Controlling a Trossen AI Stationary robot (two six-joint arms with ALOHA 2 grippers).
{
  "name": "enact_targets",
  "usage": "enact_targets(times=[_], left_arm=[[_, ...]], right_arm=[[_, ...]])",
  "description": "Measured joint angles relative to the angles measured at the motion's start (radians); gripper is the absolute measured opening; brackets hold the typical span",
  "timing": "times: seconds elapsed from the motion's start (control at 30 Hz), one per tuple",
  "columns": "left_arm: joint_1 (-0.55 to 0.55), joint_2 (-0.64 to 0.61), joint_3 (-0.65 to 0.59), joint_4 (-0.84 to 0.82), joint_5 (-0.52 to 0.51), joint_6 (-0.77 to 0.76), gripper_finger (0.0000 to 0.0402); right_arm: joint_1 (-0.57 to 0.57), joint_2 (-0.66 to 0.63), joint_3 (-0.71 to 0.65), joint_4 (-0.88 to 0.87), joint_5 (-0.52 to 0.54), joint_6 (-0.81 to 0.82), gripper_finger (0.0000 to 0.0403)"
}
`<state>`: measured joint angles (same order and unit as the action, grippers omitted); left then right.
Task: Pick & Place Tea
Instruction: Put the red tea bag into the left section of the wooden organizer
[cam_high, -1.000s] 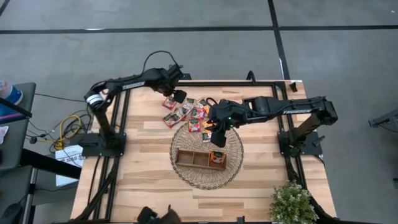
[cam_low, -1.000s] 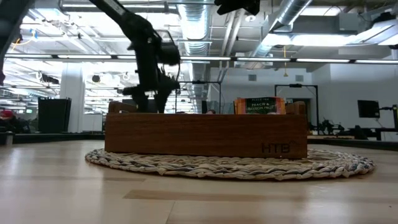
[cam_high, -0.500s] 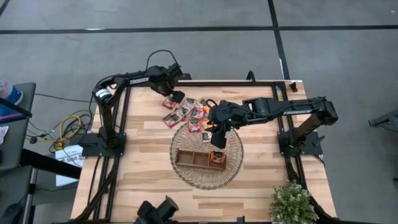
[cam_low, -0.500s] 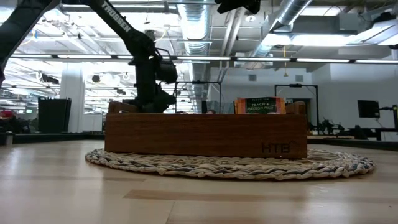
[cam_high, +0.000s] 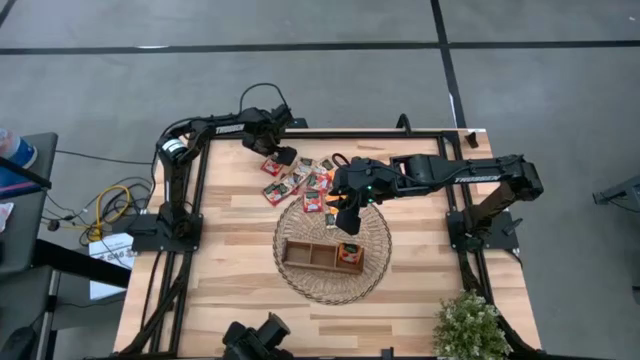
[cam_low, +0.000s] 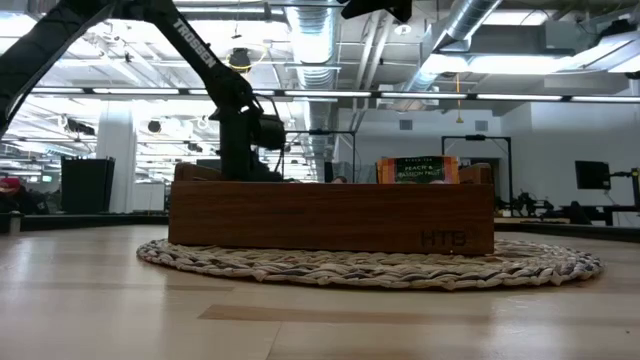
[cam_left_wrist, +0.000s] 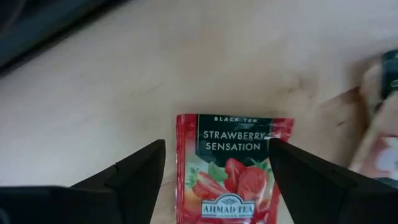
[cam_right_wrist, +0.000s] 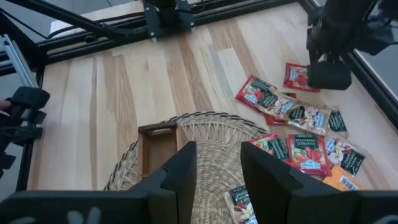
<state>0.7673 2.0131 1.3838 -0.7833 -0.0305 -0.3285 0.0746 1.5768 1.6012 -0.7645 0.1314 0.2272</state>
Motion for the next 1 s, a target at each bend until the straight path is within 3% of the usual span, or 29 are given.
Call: enact_targets(times=[0.4,1.0], left_arm=[[-0.028,0.056,0.005,0.014,-0.005,0.001,0.0233],[-0.051,0.014,-0.005,-0.029,-0.017,0.014,0.0042]], right_arm=[[0.0,0.0,0.0,0.003,0.0,0.001,0.0118],[-0.012,0.0,0.0,0.008,0.001,-0.009,0.0118]])
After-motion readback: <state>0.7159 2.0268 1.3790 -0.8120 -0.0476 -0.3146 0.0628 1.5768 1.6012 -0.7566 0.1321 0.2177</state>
